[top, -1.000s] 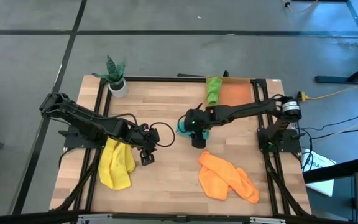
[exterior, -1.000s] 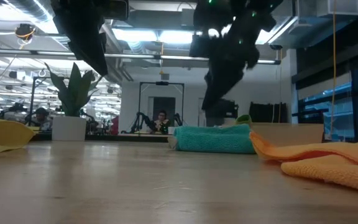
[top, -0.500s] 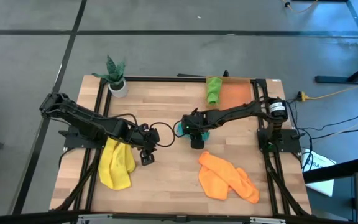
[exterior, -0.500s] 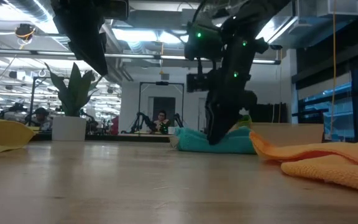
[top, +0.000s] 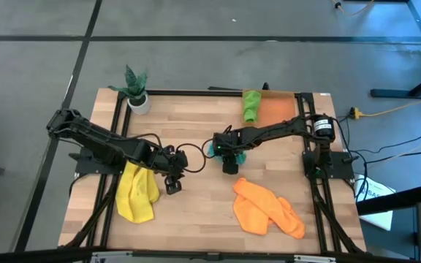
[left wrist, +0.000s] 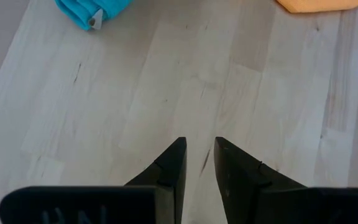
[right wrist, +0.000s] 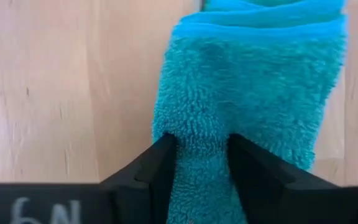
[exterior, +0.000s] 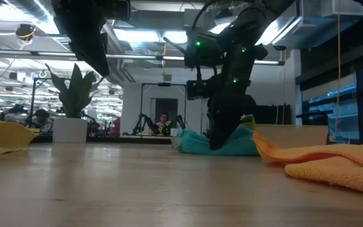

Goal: Roll microfiber towels into tight, uniform cylinder then place into a basket
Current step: Put the blue towel into the bin

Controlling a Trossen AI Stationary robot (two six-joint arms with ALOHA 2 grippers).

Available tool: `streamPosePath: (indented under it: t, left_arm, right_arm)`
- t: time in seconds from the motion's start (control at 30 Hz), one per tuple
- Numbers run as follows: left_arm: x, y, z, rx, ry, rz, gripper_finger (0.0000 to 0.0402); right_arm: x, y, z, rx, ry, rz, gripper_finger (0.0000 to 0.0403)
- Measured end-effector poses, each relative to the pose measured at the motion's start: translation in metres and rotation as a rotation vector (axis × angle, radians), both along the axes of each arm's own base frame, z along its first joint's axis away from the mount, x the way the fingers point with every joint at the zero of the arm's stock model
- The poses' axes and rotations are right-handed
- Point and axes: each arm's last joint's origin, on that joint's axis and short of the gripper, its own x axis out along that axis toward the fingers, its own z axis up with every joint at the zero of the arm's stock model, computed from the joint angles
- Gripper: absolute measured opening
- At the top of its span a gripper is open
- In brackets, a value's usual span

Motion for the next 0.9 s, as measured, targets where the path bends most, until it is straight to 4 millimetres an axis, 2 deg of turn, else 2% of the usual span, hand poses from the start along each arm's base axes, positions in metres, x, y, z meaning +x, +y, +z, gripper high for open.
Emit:
streamPosePath:
  t: [0.23,0.3,0.57,0.73,0.9]
  left_arm:
    - [0.0,0.0,0.0,-0.002,-0.001,0.0,0.0072]
    - [0.0,0.0,0.0,-0.002,-0.001,-0.001,0.0072]
    - [0.0,0.0,0.0,-0.002,-0.001,-0.001,0.0072]
    - [0.0,0.0,0.0,-0.002,-0.001,-0.002,0.0072]
    - [0.0,0.0,0.0,-0.002,-0.001,-0.003,0.0072]
  right_arm:
    - [-0.001,-0.012,-0.003,0.102,0.002,-0.11,0.0033]
    - [-0.001,-0.013,-0.003,0.129,0.001,-0.123,0.0015]
    - [-0.001,-0.013,-0.001,0.144,-0.006,-0.181,0.0015]
    - [0.003,-0.015,0.012,0.147,-0.011,-0.243,0.0015]
    - [0.004,-0.018,0.03,0.076,0.037,-0.282,0.0015]
